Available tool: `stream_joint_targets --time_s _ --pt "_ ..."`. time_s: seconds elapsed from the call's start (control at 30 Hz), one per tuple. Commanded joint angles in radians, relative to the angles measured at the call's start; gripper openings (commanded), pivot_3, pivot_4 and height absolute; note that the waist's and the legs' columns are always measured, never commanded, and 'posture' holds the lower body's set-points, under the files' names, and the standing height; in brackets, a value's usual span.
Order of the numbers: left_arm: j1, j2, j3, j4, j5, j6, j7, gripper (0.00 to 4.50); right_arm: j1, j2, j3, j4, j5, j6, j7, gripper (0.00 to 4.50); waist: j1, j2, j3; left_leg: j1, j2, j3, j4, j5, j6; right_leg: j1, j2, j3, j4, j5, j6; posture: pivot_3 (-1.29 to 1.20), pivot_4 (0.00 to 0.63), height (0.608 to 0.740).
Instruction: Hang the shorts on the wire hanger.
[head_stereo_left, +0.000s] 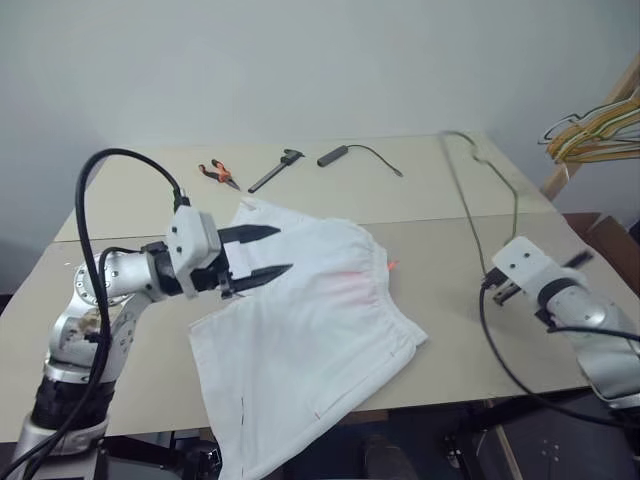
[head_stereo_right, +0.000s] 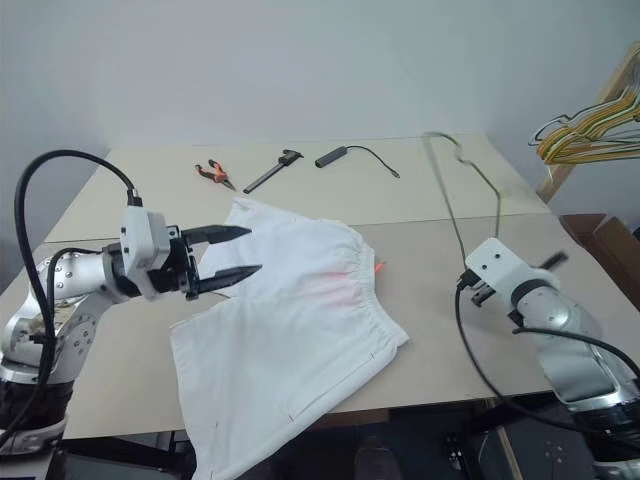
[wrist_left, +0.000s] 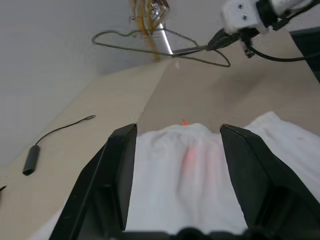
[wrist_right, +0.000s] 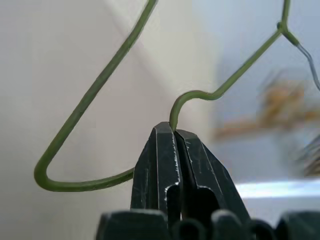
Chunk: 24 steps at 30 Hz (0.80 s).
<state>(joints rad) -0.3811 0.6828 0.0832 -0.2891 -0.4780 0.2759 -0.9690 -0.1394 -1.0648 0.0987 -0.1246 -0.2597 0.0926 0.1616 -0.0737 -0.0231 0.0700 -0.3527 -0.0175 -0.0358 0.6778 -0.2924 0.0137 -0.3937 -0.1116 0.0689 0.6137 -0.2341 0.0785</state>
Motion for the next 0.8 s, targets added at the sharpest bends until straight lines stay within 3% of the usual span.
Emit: stream_joint_targets --time_s 0.03,0.27,0.43,0.6,0.8 --pt "-0.162 -0.005 0.033 0.048 -0.077 0.168 0.082 2.87 -0.066 -0.129 0.097 0.13 -0.327 -0.422 -0.158 0.03 -0.001 -0.001 0.0 0.0 0.0 0.0 0.001 0.001 -0.001 0.0 0.0 0.0 0.001 0.0 0.0 -0.13 0.048 0.74" --pt "-0.356 0.053 -0.053 0.177 -0.134 0.46 0.01 2.87 -0.291 -0.099 0.166 0.343 -0.615 -0.693 -0.433 0.03 -0.049 0.0 0.0 0.0 0.0 -0.001 -0.001 0.002 -0.004 0.0 0.0 0.001 -0.001 0.001 0.001 -0.13 0.039 0.74" --pt "-0.406 0.076 -0.208 0.234 -0.097 0.519 -0.149 2.87 -0.364 -0.072 0.17 0.378 -0.672 -0.755 -0.464 0.03 -0.083 0.0 0.0 0.0 -0.001 -0.002 -0.001 0.002 -0.004 0.001 0.0 0.001 -0.001 0.001 0.001 -0.13 0.036 0.74" --pt "-0.465 0.011 -0.325 0.296 0.027 0.522 -0.081 2.87 -0.368 -0.065 0.147 0.355 -0.671 -0.775 -0.448 0.03 -0.095 0.0 0.0 0.0 -0.001 -0.003 0.0 0.002 -0.004 0.002 0.0 0.001 -0.001 0.001 0.001 -0.15 0.033 0.74" --pt "-0.466 -0.018 -0.324 0.287 0.006 0.533 -0.15 1.37 -0.348 -0.078 0.117 0.337 -0.669 -0.782 -0.444 0.0 -0.122 0.001 0.0 0.0 -0.001 -0.006 0.0 0.002 -0.004 0.002 0.0 0.001 0.0 0.001 0.001 -0.17 0.031 0.74"
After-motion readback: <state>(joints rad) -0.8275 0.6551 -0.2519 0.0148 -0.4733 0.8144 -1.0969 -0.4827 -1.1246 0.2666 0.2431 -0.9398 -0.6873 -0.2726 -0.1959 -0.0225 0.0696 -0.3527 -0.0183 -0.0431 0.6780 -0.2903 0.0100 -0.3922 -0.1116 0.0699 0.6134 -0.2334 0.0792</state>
